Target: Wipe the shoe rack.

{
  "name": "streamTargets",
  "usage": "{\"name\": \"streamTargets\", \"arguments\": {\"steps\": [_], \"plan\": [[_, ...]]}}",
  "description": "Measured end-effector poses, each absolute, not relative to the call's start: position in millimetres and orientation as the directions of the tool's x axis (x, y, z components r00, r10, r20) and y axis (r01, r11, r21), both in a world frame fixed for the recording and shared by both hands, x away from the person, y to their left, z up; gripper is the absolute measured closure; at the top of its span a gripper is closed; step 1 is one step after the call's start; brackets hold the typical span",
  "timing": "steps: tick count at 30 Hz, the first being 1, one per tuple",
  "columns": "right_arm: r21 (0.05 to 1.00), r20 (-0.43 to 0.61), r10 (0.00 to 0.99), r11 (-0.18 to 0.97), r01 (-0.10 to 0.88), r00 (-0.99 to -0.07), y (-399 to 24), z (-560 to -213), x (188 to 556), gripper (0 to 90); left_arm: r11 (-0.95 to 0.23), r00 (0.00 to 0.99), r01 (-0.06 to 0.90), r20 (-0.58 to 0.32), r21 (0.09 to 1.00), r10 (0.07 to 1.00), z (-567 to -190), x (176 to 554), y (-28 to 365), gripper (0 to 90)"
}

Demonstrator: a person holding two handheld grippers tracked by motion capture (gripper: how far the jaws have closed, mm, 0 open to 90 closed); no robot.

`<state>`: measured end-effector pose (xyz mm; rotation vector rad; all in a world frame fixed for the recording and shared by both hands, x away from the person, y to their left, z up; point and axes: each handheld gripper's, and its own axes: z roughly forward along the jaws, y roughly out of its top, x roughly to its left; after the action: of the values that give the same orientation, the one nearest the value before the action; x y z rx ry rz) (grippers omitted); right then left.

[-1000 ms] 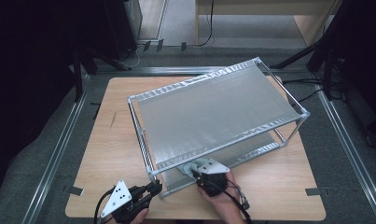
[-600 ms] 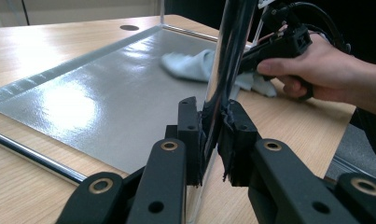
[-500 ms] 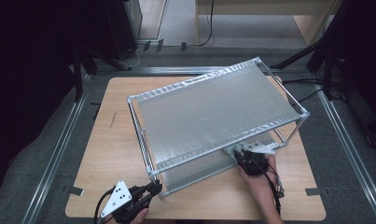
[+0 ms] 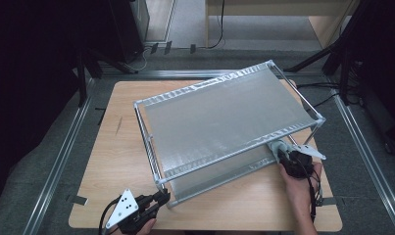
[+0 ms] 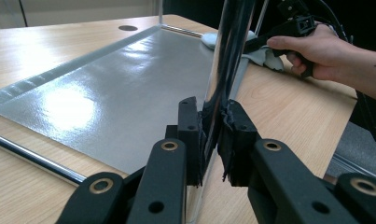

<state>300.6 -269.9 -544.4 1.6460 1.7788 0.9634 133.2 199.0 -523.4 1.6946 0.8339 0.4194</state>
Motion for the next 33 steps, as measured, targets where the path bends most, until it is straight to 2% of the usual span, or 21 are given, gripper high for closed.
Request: {"name": "streamTargets", "arguments": {"steps": [6,9,13,20,26,33], "plan": [[0.797,0.083,0.992,-0.006,0.604,-0.100,-275.8,-544.4,301.1,77.3,-0.100,0.680,0.311,-0.147,0.945,0.719,-523.4,133.3,199.6,79.8],[0.803,0.064,0.996,-0.017,0.596,-0.057,-279.4,-543.0,300.0,79.9,-0.098,0.678,0.312,-0.150,0.945,0.720,-523.5,133.6,200.3,79.8],[0.800,0.089,0.993,-0.028,0.599,-0.073,-279.4,-544.0,298.1,80.9,-0.095,0.677,0.316,-0.154,0.944,0.720,-523.4,133.8,200.5,79.7],[0.787,0.064,0.980,0.068,0.613,-0.190,-243.8,-545.4,290.5,81.0,-0.093,0.677,0.320,-0.159,0.943,0.719,-523.2,134.5,200.7,79.6],[0.781,0.078,0.956,0.118,0.614,-0.283,-198.0,-548.3,277.2,81.3,-0.092,0.678,0.321,-0.161,0.942,0.717,-523.2,134.8,201.0,79.5],[0.775,0.080,0.894,0.223,0.591,-0.442,-136.9,-550.5,257.2,81.3,-0.091,0.678,0.323,-0.163,0.942,0.716,-523.1,135.0,201.0,79.4]]}}
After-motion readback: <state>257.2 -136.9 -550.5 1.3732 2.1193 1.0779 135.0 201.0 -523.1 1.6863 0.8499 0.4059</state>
